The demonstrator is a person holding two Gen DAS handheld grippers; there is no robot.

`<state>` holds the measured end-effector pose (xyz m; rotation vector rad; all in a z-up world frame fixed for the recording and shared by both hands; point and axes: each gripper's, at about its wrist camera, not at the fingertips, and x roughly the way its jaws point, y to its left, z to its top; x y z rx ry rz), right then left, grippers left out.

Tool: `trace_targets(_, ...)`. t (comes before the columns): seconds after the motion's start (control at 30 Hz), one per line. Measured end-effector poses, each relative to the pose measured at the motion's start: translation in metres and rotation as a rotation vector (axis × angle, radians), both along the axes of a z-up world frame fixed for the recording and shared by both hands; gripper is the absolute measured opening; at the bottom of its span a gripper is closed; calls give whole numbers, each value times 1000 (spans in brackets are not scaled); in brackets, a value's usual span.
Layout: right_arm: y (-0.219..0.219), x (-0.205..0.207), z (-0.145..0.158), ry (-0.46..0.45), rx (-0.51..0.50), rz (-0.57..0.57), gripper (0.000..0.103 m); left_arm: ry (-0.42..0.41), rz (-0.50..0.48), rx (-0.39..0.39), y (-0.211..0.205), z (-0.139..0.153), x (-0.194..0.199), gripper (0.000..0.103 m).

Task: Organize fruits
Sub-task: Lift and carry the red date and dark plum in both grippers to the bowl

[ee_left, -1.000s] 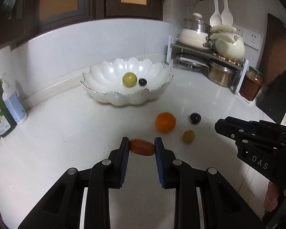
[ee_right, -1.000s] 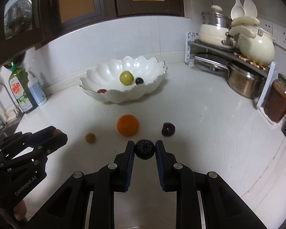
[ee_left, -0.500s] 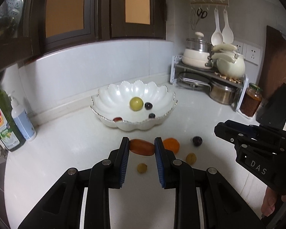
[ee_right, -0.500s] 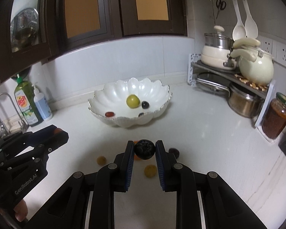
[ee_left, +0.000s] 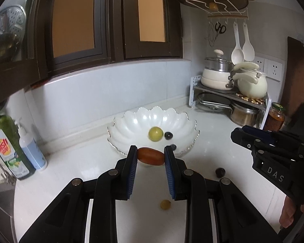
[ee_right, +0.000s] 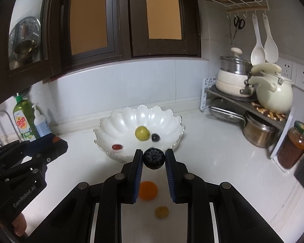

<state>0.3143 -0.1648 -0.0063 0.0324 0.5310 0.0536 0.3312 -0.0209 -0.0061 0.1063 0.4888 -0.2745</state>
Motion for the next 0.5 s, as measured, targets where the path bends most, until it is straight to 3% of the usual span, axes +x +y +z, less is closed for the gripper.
trace_targets(0.23, 4, 19, 12, -24, -4, -4, 24, -23, 6, -2, 4, 11, 19, 27)
trace_targets(0.5, 8, 50, 20, -8, 27, 8, 24, 4, 10, -14, 5, 21, 52, 27)
